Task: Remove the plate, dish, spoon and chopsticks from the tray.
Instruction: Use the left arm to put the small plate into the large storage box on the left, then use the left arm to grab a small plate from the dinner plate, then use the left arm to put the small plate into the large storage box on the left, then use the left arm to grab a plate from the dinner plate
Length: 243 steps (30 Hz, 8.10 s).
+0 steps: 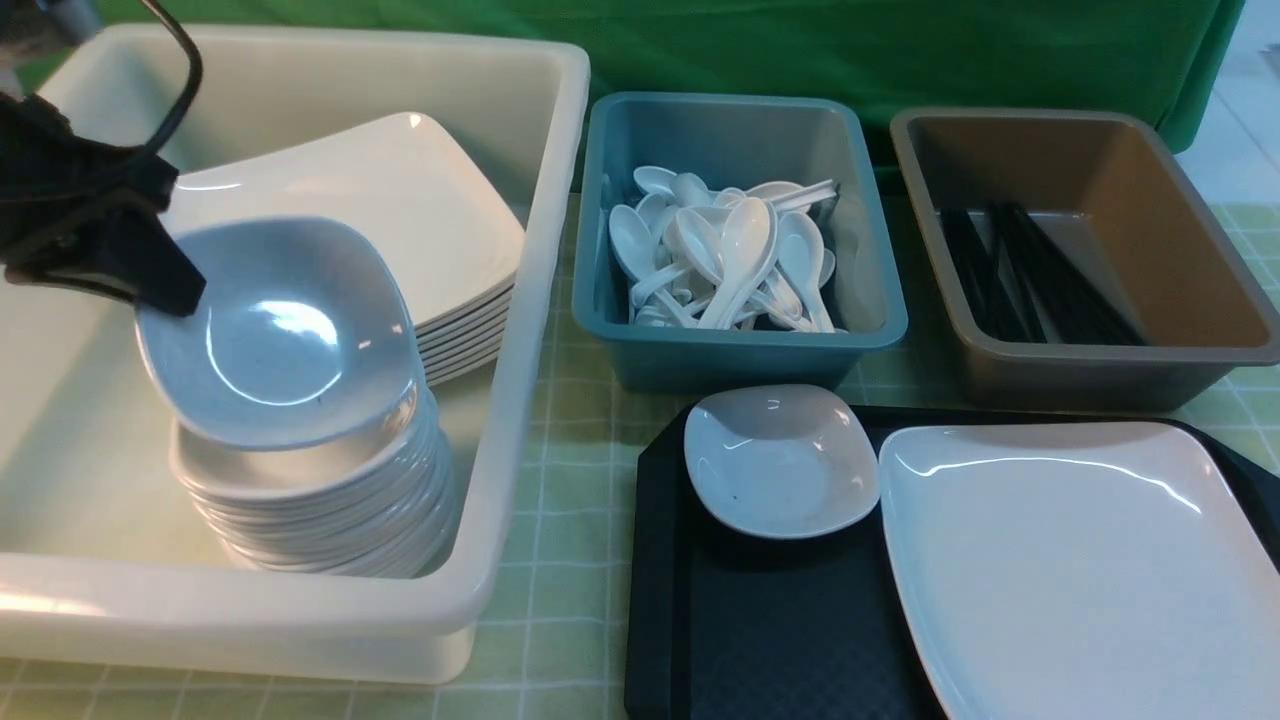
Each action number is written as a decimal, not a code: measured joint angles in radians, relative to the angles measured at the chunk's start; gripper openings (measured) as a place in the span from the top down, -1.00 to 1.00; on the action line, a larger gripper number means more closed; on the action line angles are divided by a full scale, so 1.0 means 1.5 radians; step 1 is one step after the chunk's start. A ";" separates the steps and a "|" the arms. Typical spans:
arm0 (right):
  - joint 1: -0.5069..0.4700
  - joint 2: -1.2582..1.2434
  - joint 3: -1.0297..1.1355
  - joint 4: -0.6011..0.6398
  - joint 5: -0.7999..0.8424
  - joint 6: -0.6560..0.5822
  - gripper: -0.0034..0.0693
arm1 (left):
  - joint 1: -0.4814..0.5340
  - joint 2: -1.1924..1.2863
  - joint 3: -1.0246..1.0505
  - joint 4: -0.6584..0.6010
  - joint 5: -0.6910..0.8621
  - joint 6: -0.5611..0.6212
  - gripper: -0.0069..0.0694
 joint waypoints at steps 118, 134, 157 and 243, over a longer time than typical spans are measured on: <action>0.000 0.000 0.000 0.000 0.018 -0.001 0.24 | -0.651 0.380 -0.141 0.380 -0.319 -1.402 -0.15; 0.000 0.000 0.000 0.000 0.015 -0.001 0.24 | -0.644 0.375 -0.141 0.390 -0.322 -1.380 0.63; 0.000 0.000 0.000 0.000 0.015 -0.001 0.24 | -0.635 0.122 -0.139 0.343 -0.270 -0.846 0.80; 0.000 0.000 -0.066 0.000 0.085 -0.066 0.80 | -0.709 0.380 -0.275 0.109 -0.164 -0.482 0.04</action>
